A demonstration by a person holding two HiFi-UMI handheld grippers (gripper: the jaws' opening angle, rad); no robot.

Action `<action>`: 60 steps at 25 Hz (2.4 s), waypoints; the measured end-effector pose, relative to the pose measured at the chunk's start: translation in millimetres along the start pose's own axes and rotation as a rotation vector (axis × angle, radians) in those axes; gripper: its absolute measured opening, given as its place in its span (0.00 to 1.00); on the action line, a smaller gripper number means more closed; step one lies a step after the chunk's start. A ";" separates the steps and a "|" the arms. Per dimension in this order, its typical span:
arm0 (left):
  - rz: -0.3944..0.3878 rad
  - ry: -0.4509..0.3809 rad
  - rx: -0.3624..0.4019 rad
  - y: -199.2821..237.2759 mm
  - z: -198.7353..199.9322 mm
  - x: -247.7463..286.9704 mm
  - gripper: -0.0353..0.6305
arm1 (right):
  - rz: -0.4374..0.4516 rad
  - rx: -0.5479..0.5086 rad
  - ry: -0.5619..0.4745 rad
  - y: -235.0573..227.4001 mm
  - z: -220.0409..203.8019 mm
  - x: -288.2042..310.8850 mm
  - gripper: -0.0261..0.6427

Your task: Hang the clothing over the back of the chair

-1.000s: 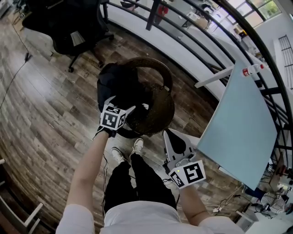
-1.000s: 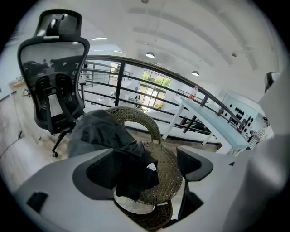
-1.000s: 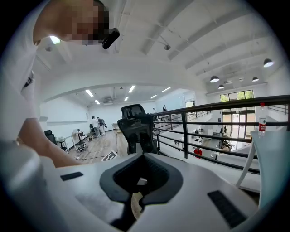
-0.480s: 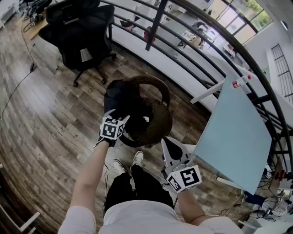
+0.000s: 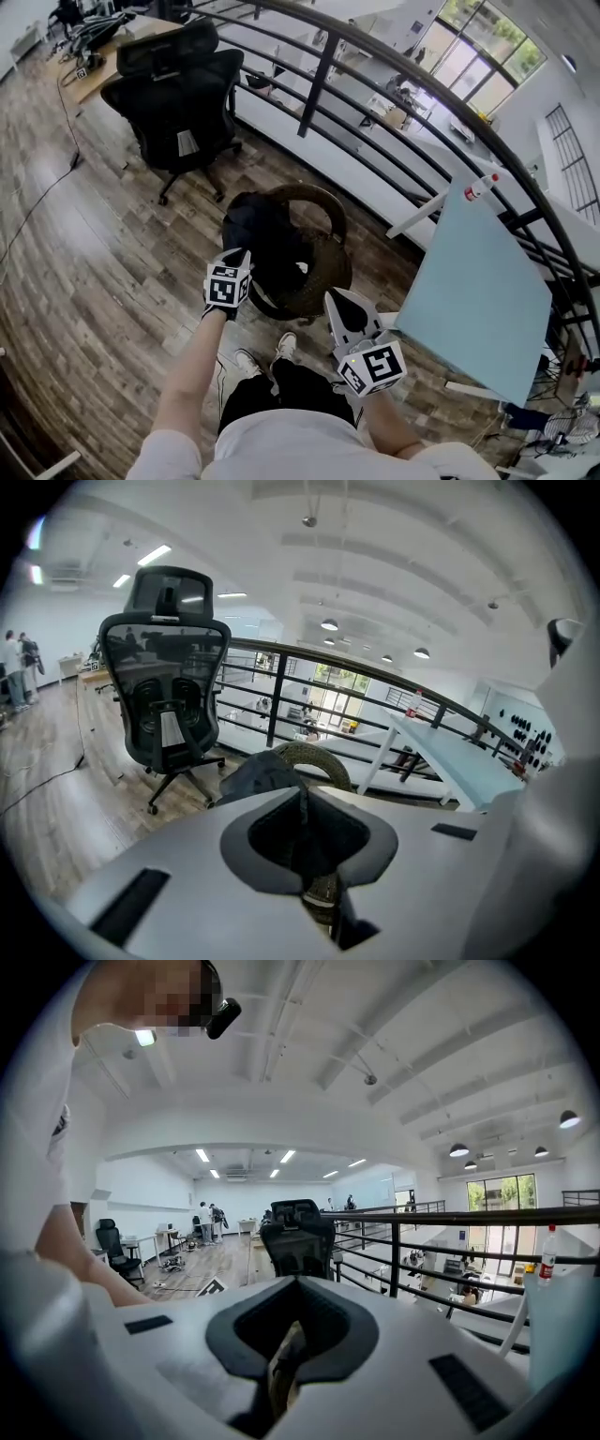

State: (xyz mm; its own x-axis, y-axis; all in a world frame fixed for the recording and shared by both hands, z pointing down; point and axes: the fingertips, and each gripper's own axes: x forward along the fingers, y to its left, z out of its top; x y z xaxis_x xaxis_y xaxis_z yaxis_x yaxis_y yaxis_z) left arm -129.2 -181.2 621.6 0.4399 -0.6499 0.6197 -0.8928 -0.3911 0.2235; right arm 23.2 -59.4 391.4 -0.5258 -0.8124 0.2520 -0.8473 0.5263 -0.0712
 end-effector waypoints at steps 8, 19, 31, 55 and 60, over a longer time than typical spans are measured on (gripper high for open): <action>0.045 -0.116 0.064 5.2 59.3 -51.9 0.09 | -0.021 -0.034 -0.047 -0.8 28.7 -8.7 0.07; 0.067 -0.369 0.185 -11.0 175.0 -156.8 0.09 | -0.056 -0.031 -0.208 -40.9 93.8 -27.6 0.07; 0.089 -0.580 0.310 -35.1 256.8 -247.2 0.09 | -0.100 -0.065 -0.258 -85.8 127.9 -27.6 0.07; 0.354 -0.847 0.247 -2.3 254.8 -415.0 0.09 | -0.160 -0.101 -0.312 -145.6 166.1 -24.4 0.07; 0.410 -0.848 0.228 1.6 236.3 -430.1 0.09 | -0.187 -0.091 -0.303 -156.0 162.1 -31.6 0.07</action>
State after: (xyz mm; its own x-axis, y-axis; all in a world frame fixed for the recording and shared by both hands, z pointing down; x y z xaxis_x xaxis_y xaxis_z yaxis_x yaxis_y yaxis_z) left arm -296.9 -56.2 177.7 0.1021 -0.9832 -0.1516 -0.9915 -0.0882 -0.0958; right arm 159.9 -156.5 238.0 -0.3723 -0.9270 -0.0457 -0.9279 0.3708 0.0382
